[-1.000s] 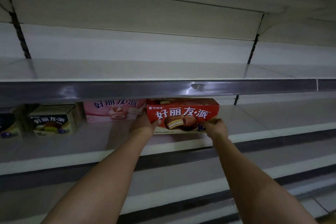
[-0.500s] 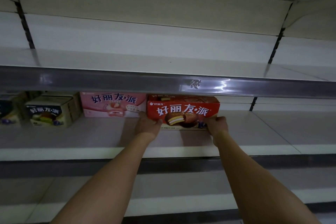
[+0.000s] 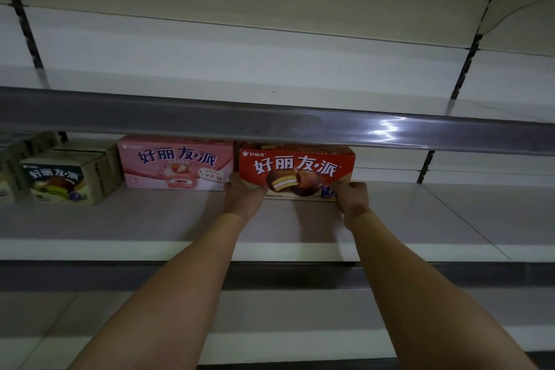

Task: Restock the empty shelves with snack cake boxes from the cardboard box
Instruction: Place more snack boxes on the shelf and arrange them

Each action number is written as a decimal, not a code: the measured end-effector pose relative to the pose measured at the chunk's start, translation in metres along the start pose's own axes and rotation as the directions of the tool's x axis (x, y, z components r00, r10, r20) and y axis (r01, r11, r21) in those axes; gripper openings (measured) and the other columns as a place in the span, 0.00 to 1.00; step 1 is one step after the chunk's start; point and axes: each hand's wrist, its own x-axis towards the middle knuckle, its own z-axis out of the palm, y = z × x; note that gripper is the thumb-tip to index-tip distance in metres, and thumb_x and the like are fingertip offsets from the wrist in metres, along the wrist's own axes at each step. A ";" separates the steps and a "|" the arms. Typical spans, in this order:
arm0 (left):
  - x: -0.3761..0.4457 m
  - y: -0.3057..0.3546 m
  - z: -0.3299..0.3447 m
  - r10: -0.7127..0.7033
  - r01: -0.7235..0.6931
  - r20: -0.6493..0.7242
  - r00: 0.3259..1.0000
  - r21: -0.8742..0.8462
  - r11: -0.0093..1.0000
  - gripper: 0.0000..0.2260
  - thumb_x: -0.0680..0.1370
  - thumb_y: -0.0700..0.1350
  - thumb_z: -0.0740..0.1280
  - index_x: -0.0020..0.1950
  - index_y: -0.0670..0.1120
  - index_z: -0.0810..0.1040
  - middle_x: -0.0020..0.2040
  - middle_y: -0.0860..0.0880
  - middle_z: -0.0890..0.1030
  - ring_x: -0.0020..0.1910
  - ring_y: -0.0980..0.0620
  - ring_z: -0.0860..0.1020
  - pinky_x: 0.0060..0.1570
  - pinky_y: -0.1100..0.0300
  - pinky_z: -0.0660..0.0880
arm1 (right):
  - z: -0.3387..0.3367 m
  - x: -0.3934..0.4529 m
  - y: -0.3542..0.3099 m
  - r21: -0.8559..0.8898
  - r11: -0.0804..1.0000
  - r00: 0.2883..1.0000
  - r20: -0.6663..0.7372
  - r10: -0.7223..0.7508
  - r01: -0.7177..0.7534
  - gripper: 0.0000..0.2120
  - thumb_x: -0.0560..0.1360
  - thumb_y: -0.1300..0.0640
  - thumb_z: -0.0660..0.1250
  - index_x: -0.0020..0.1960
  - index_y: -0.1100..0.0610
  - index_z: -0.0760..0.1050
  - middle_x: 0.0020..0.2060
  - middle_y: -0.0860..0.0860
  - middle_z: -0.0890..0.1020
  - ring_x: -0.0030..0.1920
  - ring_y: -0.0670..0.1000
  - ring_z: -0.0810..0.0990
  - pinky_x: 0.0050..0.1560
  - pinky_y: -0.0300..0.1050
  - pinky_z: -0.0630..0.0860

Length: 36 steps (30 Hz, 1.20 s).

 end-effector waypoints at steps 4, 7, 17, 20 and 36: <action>0.004 0.000 0.004 0.001 -0.002 -0.008 1.000 -0.025 1.000 0.33 0.74 0.44 0.70 0.74 0.47 0.58 0.69 0.42 0.65 0.67 0.41 0.67 0.67 0.47 0.67 | 0.004 0.002 -0.001 0.022 1.000 1.000 0.014 0.011 -0.012 0.26 0.71 0.50 0.72 0.62 0.65 0.72 0.50 0.59 0.79 0.36 0.49 0.72 0.32 0.39 0.65; 0.007 0.001 0.005 0.009 -0.008 0.018 1.000 -0.046 0.999 0.34 0.74 0.45 0.70 0.76 0.48 0.56 0.71 0.42 0.62 0.69 0.41 0.65 0.67 0.47 0.65 | 0.007 0.002 -0.006 0.001 1.000 0.999 0.044 -0.008 0.008 0.20 0.74 0.52 0.70 0.61 0.62 0.74 0.51 0.57 0.80 0.36 0.48 0.72 0.33 0.39 0.66; 0.017 0.000 0.007 0.056 -0.047 0.079 0.995 -0.116 0.992 0.39 0.75 0.45 0.70 0.79 0.52 0.49 0.75 0.46 0.63 0.72 0.44 0.63 0.70 0.47 0.64 | 0.007 0.007 -0.006 -0.233 0.959 0.983 0.122 -0.135 0.160 0.08 0.77 0.58 0.65 0.55 0.59 0.77 0.48 0.54 0.80 0.48 0.53 0.77 0.50 0.45 0.70; 0.021 -0.001 0.008 0.053 -0.040 0.100 0.994 -0.126 0.991 0.37 0.76 0.45 0.69 0.79 0.51 0.50 0.75 0.47 0.63 0.73 0.45 0.63 0.70 0.47 0.63 | 0.008 0.010 -0.005 -0.268 0.946 0.978 0.142 -0.150 0.183 0.13 0.76 0.58 0.67 0.60 0.58 0.76 0.49 0.53 0.80 0.50 0.53 0.77 0.51 0.45 0.70; 0.013 0.000 0.015 0.078 -0.065 -0.055 0.995 0.207 0.976 0.30 0.79 0.42 0.64 0.78 0.44 0.53 0.73 0.39 0.60 0.68 0.37 0.68 0.67 0.46 0.66 | 0.001 -0.002 0.002 -0.720 0.669 0.983 0.124 -0.137 0.184 0.27 0.76 0.54 0.66 0.71 0.60 0.63 0.65 0.58 0.73 0.64 0.60 0.72 0.63 0.52 0.69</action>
